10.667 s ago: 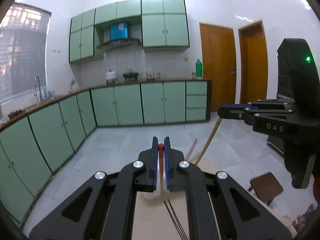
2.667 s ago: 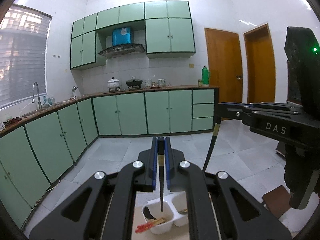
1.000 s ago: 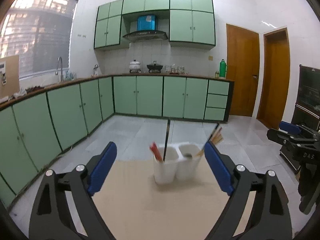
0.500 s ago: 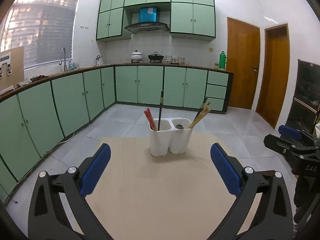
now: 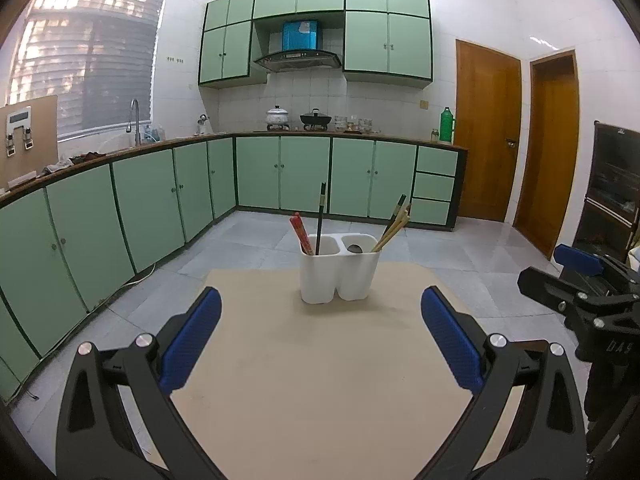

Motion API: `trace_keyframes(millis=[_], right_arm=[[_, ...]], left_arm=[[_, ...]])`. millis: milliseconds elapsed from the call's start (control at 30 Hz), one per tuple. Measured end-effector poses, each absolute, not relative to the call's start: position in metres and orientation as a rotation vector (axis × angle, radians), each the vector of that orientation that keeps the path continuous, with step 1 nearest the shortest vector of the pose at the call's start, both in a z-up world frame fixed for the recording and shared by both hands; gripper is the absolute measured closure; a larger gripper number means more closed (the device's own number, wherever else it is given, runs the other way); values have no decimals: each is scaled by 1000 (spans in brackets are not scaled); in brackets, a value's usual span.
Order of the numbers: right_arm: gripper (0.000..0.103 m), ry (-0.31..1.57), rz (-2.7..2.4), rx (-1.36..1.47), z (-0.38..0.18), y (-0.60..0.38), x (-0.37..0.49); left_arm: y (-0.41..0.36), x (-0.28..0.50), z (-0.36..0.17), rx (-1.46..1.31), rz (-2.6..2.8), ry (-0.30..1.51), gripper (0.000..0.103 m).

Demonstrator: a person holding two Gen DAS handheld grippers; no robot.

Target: Organize utensils

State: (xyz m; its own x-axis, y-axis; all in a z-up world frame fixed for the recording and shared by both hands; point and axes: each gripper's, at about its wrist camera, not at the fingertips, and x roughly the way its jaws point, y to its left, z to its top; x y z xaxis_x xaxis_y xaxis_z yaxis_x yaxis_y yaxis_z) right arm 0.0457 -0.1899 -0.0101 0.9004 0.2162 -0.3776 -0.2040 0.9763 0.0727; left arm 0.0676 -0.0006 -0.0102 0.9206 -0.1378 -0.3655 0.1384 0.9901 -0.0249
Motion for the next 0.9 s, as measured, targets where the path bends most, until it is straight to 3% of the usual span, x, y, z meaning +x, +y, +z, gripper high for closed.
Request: trace_keyframes(millis=[900], right_arm=[[6,374,215,0,-3,-181,35]], left_arm=[[-6,49,-2,17,-127,341,6]])
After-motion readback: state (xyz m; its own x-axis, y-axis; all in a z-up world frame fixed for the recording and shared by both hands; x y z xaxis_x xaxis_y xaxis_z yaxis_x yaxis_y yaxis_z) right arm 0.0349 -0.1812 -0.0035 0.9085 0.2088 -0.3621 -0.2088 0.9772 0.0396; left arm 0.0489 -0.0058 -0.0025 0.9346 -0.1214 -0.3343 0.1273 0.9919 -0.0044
